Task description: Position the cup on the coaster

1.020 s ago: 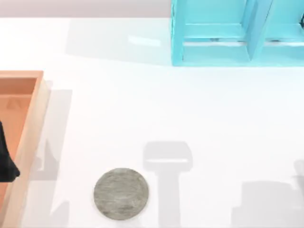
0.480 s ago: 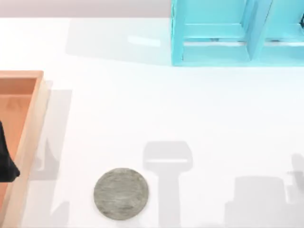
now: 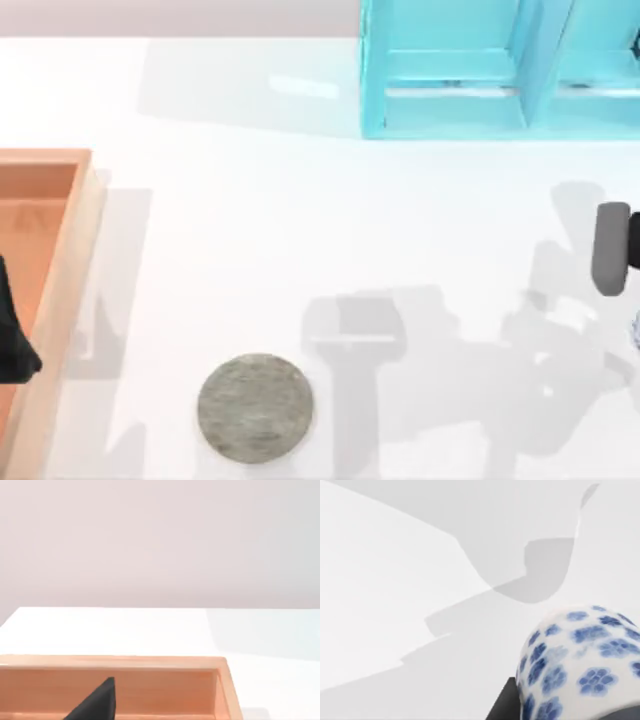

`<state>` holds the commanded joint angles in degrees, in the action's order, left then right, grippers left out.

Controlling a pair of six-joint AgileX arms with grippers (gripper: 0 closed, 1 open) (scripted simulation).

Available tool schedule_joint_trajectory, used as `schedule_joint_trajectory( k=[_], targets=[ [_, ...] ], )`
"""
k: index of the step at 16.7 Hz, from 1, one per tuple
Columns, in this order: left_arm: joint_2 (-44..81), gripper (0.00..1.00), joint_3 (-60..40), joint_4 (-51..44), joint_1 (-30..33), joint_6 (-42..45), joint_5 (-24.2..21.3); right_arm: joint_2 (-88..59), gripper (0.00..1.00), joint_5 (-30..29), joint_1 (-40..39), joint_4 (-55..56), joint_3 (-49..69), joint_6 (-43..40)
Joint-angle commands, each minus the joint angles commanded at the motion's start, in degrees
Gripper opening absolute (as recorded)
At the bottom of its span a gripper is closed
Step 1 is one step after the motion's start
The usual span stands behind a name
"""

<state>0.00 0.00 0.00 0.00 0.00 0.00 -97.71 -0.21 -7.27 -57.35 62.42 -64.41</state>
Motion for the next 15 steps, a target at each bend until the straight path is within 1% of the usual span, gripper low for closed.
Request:
schedule_joint_trajectory(
  k=[4, 12, 15],
  targets=[
    [0.00, 1.00, 0.00, 0.00, 0.00, 0.00, 0.00, -10.30, 0.00, 0.22, -11.02, -6.60, 14.05, 24.81],
    [0.00, 1.00, 0.00, 0.00, 0.00, 0.00, 0.00, -28.01, 0.00, 0.92, -33.33, -17.92, 41.92, 83.22],
    [0.00, 1.00, 0.00, 0.00, 0.00, 0.00, 0.00, -32.10, 0.00, 0.74, -40.27, -20.41, 50.54, 101.07]
  ],
)
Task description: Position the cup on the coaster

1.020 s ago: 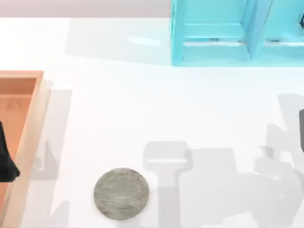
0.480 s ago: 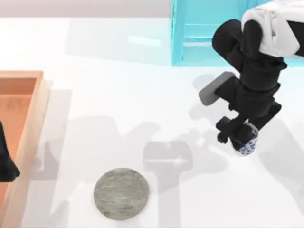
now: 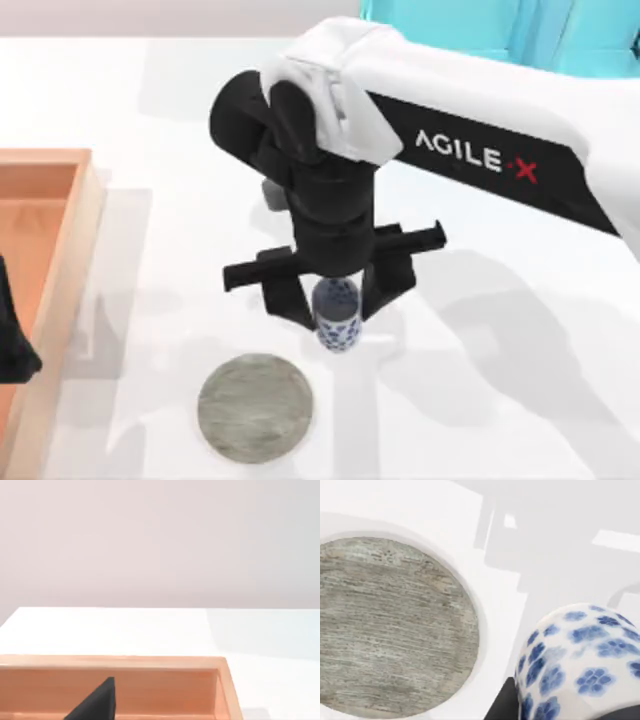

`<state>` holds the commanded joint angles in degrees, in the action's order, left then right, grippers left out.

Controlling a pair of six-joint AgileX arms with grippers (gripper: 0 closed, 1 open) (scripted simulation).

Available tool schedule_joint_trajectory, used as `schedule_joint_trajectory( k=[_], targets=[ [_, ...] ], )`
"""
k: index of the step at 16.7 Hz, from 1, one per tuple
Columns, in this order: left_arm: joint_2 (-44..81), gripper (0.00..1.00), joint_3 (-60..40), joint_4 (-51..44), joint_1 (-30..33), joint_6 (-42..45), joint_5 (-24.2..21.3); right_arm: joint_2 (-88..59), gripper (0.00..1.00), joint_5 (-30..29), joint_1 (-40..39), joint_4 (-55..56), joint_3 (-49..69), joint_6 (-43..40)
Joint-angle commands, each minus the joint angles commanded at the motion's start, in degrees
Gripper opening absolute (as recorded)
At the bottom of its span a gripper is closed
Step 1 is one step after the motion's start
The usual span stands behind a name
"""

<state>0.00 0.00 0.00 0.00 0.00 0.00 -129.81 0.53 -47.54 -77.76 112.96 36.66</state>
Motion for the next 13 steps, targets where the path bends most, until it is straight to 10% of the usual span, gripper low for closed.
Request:
schedule_joint_trajectory(
  k=[6, 13],
  targets=[
    [0.00, 1.00, 0.00, 0.00, 0.00, 0.00, 0.00, -3.89, 0.00, -0.91, -8.81, -2.26, 10.68, 19.96],
    [0.00, 1.00, 0.00, 0.00, 0.00, 0.00, 0.00, -4.03, 0.00, -0.97, -9.48, -2.37, 11.63, 21.86]
  ],
)
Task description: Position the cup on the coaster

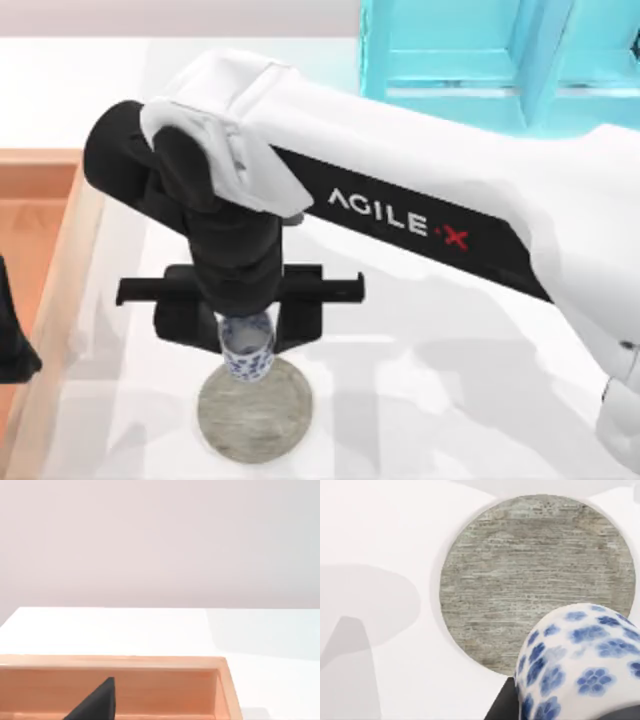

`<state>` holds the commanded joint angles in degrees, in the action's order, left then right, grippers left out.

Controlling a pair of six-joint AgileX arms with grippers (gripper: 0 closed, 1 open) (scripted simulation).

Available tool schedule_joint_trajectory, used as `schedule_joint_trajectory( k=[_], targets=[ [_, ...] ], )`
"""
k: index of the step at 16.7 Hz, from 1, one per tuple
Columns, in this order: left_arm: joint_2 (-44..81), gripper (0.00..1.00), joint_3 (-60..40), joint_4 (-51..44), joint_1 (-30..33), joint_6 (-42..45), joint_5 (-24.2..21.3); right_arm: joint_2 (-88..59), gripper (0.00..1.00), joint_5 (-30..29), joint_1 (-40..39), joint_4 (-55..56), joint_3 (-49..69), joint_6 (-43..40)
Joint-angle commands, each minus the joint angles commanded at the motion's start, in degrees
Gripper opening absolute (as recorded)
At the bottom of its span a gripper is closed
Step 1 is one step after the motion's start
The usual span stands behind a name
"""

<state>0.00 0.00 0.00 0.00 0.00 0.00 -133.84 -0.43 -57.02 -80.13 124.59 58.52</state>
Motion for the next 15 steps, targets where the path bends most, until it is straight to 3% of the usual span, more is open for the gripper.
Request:
schedule_joint_trajectory(
  k=[9, 14, 15],
  targets=[
    [0.00, 1.00, 0.00, 0.00, 0.00, 0.00, 0.00, -1.16, 0.00, 0.07, -0.27, 13.06, -12.05, -0.01],
    [0.00, 1.00, 0.00, 0.00, 0.00, 0.00, 0.00, -1.20, 0.00, -0.11, -0.29, 13.94, -12.90, 0.02],
    [0.00, 1.00, 0.00, 0.00, 0.00, 0.00, 0.00, -1.20, 0.08, -0.11, -0.29, 13.94, -12.90, 0.02]
  ],
)
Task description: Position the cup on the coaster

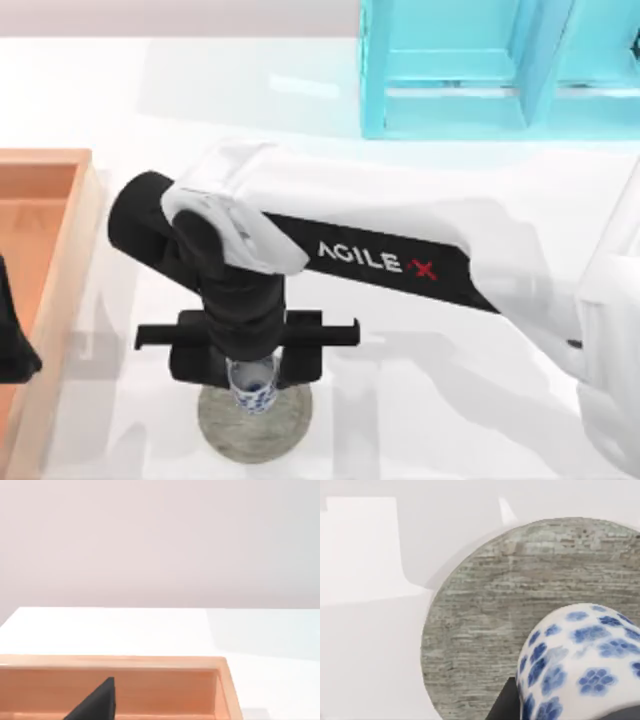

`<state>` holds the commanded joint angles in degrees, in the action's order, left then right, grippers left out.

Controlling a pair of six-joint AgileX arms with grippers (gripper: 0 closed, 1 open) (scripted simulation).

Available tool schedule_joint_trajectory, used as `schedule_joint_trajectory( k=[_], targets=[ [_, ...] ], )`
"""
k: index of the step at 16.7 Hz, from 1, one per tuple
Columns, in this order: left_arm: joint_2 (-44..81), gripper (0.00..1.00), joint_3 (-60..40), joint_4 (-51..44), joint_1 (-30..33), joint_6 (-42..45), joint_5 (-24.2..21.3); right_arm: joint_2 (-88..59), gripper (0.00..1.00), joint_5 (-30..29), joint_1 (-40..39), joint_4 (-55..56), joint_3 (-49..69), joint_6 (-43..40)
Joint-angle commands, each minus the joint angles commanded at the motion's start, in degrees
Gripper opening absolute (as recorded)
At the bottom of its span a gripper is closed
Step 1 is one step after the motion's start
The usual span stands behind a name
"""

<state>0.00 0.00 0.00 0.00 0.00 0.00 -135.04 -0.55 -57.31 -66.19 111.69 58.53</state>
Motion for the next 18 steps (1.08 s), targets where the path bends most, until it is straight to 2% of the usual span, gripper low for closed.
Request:
schedule_joint_trajectory(
  k=[12, 18],
  targets=[
    [0.00, 1.00, 0.00, 0.00, 0.00, 0.00, 0.00, 0.00, 0.98, 0.00, 0.00, 0.00, 0.00, 0.00],
    [0.00, 1.00, 0.00, 0.00, 0.00, 0.00, 0.00, 0.00, 1.00, 0.00, 0.00, 0.00, 0.00, 0.00]
  ],
)
